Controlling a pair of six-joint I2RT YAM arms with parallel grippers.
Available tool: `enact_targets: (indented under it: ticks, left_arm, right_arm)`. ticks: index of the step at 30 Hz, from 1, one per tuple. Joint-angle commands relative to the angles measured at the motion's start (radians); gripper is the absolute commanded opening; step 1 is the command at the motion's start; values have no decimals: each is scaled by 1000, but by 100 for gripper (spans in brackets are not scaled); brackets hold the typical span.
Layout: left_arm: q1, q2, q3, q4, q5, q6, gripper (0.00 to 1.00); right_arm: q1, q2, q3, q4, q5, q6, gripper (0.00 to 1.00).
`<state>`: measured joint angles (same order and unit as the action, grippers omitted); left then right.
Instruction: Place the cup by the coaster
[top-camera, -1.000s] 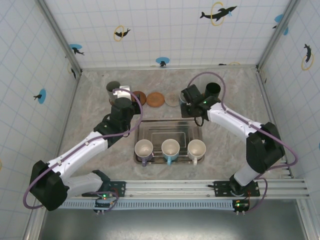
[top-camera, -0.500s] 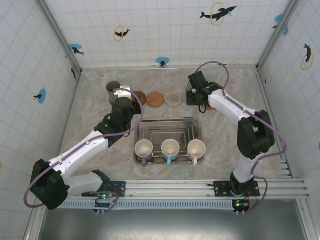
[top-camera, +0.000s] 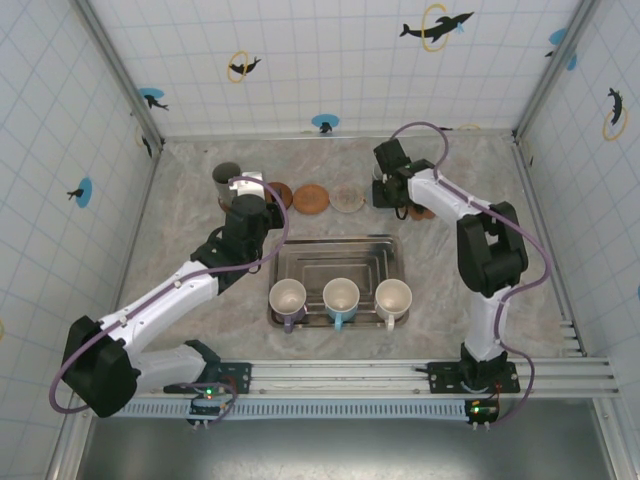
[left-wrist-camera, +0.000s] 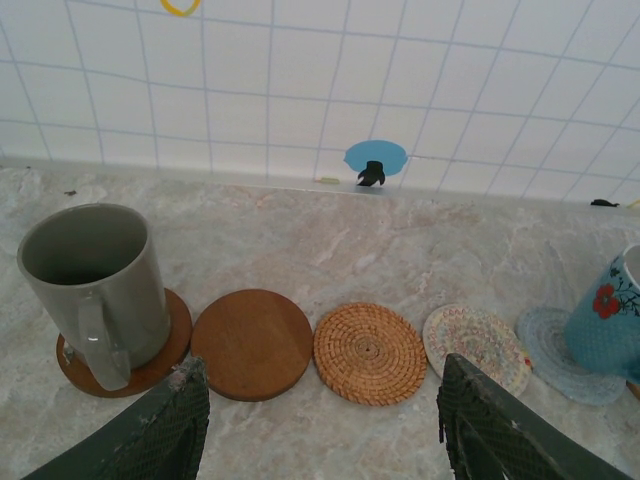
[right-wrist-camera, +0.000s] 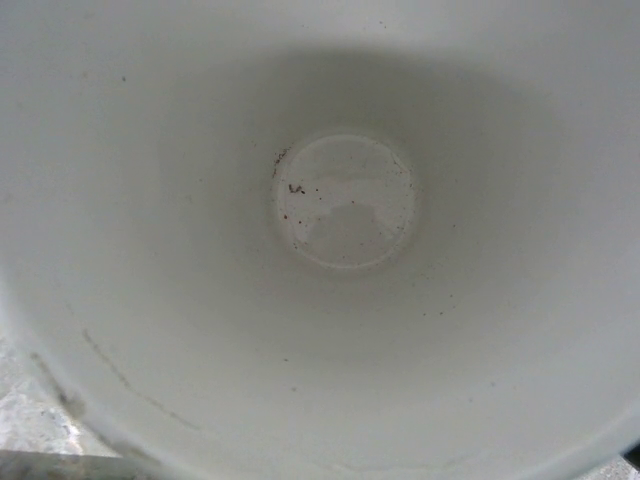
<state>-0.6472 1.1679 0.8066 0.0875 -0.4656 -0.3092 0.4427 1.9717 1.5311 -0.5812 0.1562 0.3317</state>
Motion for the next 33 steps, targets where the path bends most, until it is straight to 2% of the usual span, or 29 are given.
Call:
enact_targets:
  ticks: [1,13,33]
  left_arm:
    - [-4,7,23,21,-21,33,61]
    - [-4,12,28,14,-18,35,61]
    - [-3,22,32,11,-24,42,61]
  right_arm:
    - [-9,5,70,35,5,-5,0]
    - [-15,57,93,37,-32,-2,0]
    - [-16,74,98,23,-1,-15,0]
